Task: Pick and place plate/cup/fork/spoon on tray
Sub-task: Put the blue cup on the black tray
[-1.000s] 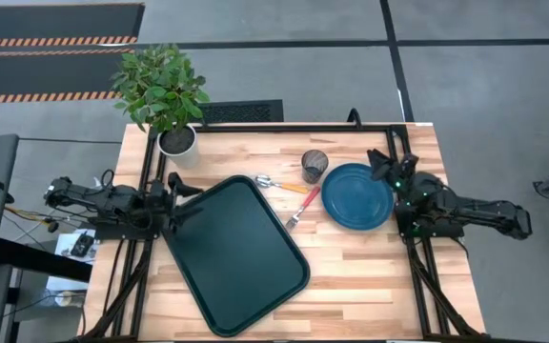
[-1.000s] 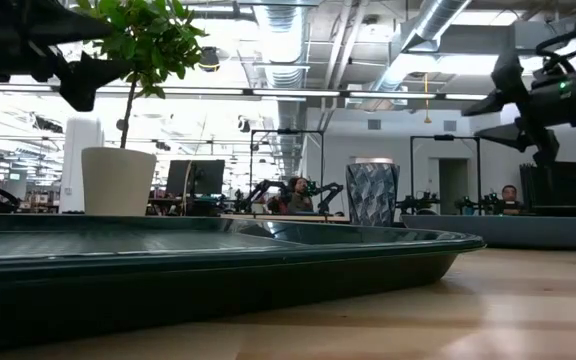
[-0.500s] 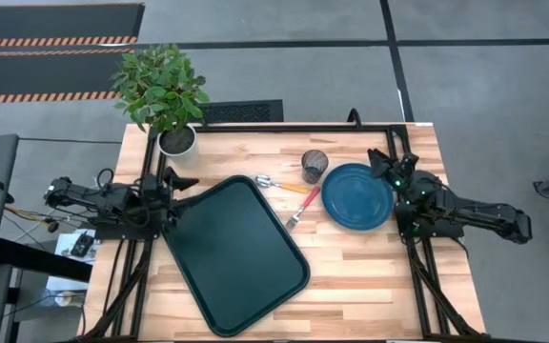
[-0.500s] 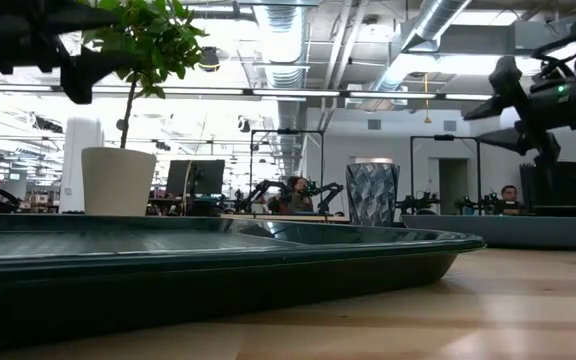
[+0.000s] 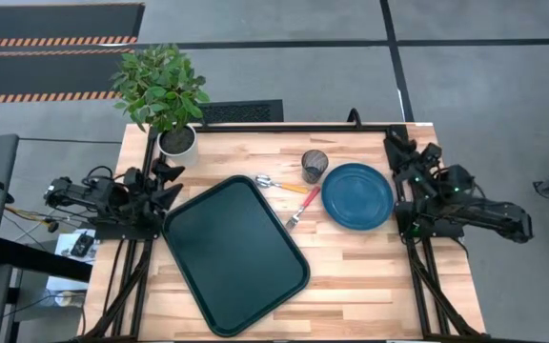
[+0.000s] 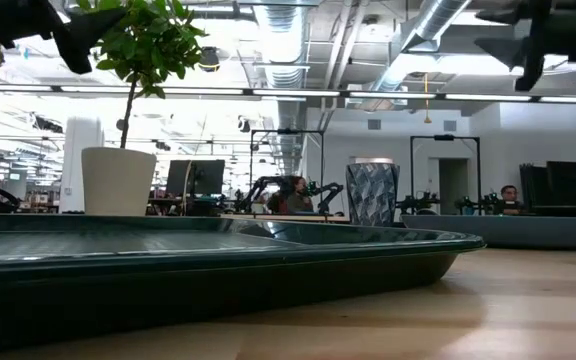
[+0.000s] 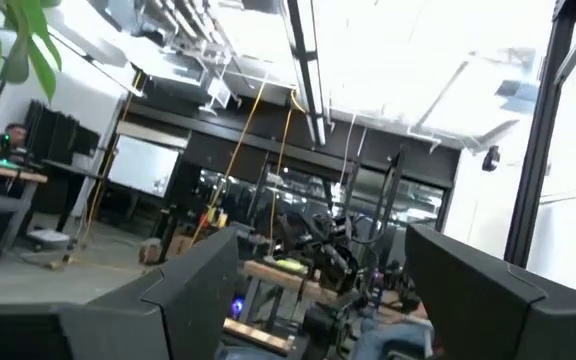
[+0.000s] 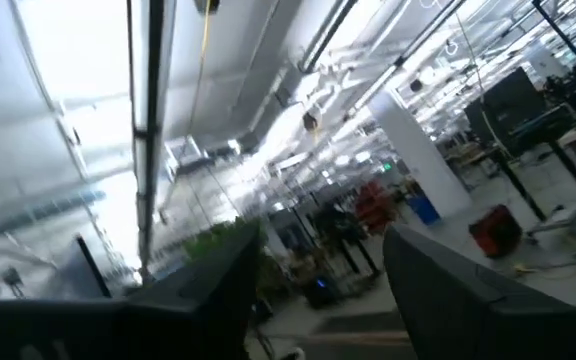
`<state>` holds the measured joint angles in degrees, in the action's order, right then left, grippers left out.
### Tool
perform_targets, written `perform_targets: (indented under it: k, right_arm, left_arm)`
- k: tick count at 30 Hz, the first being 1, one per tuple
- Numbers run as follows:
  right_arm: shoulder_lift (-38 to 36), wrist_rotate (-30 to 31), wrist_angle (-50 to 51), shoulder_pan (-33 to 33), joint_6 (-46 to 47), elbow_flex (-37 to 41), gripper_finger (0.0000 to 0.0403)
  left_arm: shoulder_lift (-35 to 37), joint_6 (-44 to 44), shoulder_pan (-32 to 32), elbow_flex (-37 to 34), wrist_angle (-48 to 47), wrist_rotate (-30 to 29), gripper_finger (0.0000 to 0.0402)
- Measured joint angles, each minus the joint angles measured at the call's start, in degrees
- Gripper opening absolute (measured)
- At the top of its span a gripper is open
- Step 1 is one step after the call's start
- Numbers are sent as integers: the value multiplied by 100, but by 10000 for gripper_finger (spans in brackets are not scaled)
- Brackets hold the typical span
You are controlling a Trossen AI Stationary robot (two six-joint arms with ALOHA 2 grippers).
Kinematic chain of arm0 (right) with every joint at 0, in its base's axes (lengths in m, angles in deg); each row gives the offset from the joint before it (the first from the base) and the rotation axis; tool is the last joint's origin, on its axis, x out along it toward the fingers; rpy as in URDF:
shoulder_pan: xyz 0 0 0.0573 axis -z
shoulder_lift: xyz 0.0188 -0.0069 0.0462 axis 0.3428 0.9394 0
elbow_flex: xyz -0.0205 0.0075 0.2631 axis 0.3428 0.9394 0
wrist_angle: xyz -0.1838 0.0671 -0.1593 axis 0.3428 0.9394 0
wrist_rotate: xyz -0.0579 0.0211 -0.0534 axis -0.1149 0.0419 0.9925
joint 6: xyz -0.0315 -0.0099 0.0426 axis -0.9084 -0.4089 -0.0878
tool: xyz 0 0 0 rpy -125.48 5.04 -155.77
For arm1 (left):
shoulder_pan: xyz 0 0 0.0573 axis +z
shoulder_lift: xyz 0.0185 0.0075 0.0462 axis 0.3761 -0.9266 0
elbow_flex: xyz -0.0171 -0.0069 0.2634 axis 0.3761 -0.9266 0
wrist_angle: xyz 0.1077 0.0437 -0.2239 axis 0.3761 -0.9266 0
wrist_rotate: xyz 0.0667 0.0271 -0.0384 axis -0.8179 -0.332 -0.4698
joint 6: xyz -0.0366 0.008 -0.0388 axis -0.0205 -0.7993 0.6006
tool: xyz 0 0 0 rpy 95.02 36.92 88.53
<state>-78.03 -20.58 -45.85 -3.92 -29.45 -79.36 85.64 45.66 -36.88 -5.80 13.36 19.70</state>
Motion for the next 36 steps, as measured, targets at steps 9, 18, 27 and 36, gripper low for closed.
perform_targets:
  k: [9, 18, 27, 36]
  right_arm:
    - [1399, 30, 1251, 3, -814, -1769, 240]
    - [2948, 170, 2613, 214, -1141, -3137, 240]
    - [3829, 223, 3622, 709, -645, -3697, 240]
    - [4092, 140, 3905, 751, -213, -3710, 240]
  left_arm:
    - [-1, 71, -1, -1, 39, -87, 277]
    - [-1, 1120, 0, 102, -10, -746, 277]
    - [-723, 1652, 0, 1525, -2086, -385, 277]
    - [-2431, 1697, 167, 2787, -3237, -631, 277]
